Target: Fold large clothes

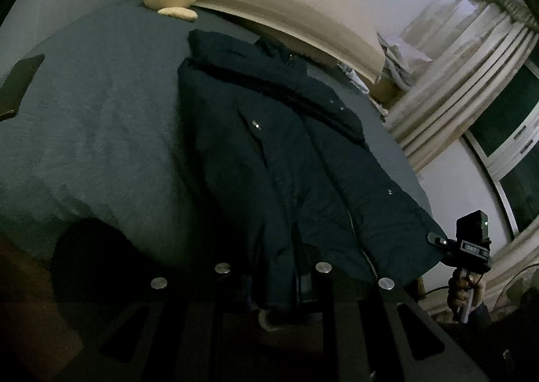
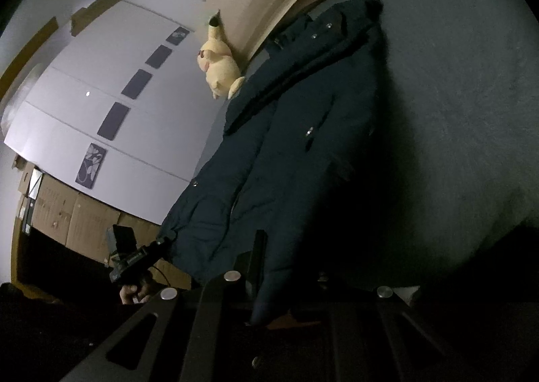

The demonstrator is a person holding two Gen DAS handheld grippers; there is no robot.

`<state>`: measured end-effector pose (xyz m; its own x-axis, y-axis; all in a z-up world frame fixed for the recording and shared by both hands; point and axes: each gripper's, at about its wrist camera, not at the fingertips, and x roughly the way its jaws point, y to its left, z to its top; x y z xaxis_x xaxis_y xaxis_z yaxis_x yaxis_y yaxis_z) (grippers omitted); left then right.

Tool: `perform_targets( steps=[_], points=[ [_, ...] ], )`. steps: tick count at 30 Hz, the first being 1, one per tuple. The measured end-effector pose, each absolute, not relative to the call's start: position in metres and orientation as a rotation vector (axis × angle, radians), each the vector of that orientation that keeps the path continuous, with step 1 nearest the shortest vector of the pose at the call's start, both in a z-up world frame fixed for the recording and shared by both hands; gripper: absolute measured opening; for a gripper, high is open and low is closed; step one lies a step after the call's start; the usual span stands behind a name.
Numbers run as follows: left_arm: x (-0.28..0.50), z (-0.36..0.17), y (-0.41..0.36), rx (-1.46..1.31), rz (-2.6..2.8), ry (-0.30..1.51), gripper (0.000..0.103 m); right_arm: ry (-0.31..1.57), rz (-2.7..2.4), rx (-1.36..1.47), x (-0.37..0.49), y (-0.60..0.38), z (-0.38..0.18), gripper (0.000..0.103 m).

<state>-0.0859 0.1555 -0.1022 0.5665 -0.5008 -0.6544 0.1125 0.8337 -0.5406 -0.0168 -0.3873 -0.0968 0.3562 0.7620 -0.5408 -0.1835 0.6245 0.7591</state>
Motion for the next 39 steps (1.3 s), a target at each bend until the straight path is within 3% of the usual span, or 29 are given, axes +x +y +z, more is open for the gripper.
perform_targets(
  steps=[16, 29, 39],
  points=[
    [-0.088, -0.044, 0.144, -0.422, -0.380, 0.766, 0.017, 0.906, 0.711, 0.617, -0.031, -0.385, -0.046, 0.012],
    [-0.052, -0.012, 0.146, -0.443, -0.290, 0.677, 0.017, 0.693, 0.672, 0.628, 0.008, -0.393, 0.009, 0.012],
    [-0.012, 0.004, 0.134, -0.420, -0.166, 0.654, 0.017, 0.646, 0.583, 0.632, 0.051, -0.385, 0.023, 0.012]
  ],
)
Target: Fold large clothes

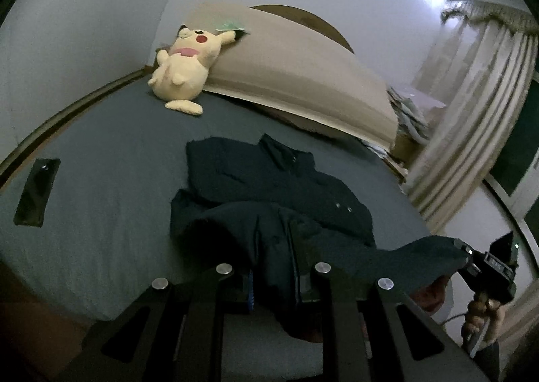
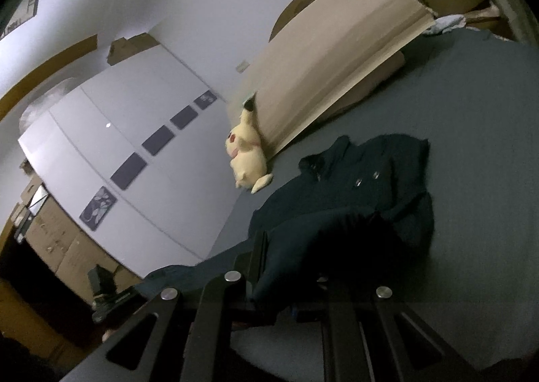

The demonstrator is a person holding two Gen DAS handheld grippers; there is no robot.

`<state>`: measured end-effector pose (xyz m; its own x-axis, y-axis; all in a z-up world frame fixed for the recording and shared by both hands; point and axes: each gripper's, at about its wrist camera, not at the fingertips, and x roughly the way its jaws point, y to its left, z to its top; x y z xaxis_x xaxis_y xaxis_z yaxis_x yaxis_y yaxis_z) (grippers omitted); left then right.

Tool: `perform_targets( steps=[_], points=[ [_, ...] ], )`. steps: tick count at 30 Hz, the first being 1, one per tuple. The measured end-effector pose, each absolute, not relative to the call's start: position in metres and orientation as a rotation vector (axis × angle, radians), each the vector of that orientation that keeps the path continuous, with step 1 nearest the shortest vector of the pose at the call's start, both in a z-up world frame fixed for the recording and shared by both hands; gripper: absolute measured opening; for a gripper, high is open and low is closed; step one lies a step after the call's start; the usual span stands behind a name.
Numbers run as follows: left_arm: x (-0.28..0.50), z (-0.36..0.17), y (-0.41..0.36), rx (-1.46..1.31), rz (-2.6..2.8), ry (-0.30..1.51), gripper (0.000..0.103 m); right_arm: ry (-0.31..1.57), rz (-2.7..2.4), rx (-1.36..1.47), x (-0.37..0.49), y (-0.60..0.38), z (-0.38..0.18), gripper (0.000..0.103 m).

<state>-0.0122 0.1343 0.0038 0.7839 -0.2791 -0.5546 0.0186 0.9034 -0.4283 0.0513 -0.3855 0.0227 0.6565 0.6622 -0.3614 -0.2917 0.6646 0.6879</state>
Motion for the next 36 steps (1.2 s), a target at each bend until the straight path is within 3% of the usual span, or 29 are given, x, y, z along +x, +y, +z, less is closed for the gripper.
perform_targets(
  steps=[36],
  points=[
    [0.137, -0.002, 0.121, -0.297, 0.010, 0.726, 0.017, 0.639, 0.381, 0.594, 0.189, -0.355, 0.029, 0.011]
  ],
)
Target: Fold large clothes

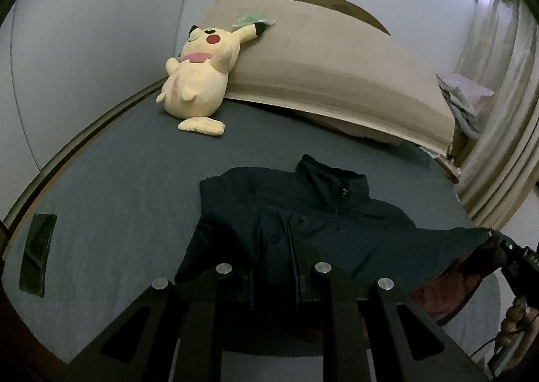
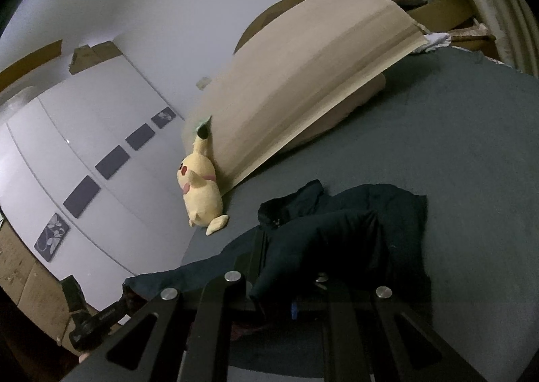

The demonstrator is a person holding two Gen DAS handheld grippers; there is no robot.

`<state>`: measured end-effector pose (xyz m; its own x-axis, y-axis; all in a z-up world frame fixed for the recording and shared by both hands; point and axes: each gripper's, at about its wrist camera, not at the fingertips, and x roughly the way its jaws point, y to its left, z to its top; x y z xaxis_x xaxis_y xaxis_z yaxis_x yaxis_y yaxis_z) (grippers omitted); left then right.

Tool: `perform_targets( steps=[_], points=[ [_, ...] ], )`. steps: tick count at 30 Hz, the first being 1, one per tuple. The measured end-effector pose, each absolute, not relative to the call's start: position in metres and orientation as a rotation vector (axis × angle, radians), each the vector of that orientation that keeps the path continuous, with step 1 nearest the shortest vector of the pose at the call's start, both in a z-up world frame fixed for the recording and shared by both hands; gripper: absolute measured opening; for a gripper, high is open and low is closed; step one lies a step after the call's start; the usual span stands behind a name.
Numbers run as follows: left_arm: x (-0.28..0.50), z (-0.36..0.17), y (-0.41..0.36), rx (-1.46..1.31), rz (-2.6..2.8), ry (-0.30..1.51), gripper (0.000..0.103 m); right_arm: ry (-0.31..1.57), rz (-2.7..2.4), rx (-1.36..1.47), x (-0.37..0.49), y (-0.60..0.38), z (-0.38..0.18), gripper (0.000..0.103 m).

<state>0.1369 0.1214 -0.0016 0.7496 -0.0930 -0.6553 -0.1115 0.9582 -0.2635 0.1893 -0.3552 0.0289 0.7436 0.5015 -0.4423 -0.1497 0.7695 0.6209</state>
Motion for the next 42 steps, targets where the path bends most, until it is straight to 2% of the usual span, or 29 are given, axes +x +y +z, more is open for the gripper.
perform_targets(
  steps=[27, 42],
  points=[
    [0.207, -0.024, 0.120, -0.255, 0.019, 0.792, 0.017, 0.674, 0.353, 0.595, 0.249, -0.351, 0.012, 0.011],
    [0.275, -0.051, 0.118, -0.242, 0.037, 0.863, 0.017, 0.743, 0.304, 0.590, 0.322, -0.346, -0.017, 0.011]
  ],
)
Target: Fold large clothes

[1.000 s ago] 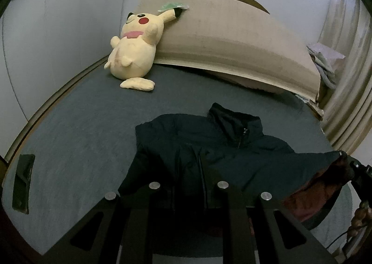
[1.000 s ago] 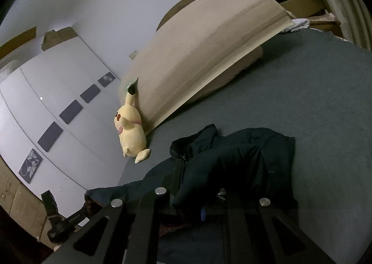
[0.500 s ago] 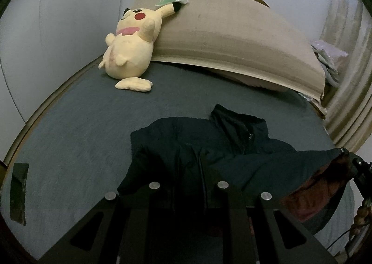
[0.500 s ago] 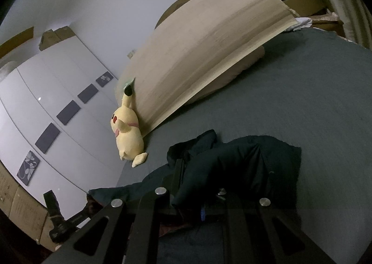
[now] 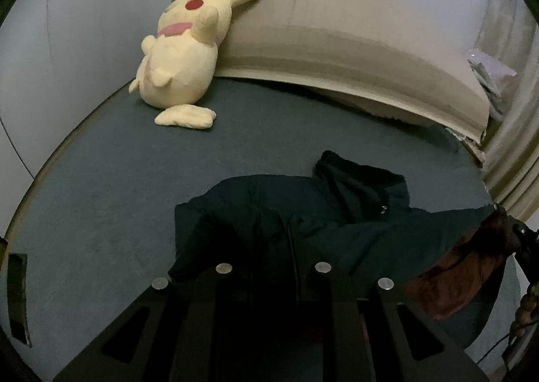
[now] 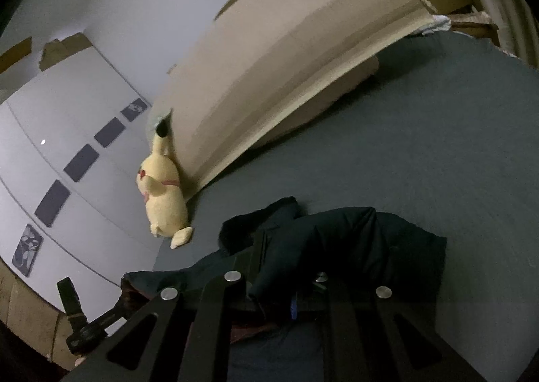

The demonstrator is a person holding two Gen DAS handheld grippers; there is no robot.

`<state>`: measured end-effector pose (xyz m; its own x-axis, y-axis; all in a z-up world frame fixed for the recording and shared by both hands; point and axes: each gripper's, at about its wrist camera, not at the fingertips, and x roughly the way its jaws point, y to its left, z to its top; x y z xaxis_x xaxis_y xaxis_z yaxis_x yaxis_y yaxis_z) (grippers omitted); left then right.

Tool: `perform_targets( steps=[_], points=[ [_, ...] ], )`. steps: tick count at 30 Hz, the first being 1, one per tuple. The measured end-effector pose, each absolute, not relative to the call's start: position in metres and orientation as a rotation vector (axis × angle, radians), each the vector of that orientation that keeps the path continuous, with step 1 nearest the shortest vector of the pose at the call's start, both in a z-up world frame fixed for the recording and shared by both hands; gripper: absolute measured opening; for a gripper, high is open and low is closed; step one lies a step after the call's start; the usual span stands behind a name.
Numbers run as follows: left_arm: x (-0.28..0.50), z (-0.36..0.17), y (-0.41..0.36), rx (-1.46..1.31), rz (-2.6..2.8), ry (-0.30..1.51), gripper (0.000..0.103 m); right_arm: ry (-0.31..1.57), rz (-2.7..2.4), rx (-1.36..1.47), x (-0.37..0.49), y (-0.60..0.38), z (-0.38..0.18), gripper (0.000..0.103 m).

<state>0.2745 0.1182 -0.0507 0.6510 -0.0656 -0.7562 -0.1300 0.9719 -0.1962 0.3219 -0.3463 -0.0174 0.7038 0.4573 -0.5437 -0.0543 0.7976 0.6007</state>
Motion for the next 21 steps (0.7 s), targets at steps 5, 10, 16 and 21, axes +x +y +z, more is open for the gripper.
perform_targets(
  steps=[5, 10, 16, 21],
  points=[
    [0.294, -0.068, 0.116, -0.231, 0.045, 0.903, 0.017, 0.790, 0.278, 0.591, 0.346, -0.346, -0.040, 0.011],
    [0.308, -0.085, 0.118, -0.234, 0.050, 0.934, 0.017, 0.823, 0.262, 0.593, 0.363, -0.344, -0.057, 0.011],
    [0.319, -0.096, 0.119, -0.235, 0.054, 0.958, 0.017, 0.859, 0.247, 0.593, 0.381, -0.342, -0.074, 0.011],
    [0.326, -0.107, 0.121, -0.243, 0.055, 0.983, 0.017, 0.896, 0.232, 0.596, 0.393, -0.342, -0.091, 0.011]
  ],
)
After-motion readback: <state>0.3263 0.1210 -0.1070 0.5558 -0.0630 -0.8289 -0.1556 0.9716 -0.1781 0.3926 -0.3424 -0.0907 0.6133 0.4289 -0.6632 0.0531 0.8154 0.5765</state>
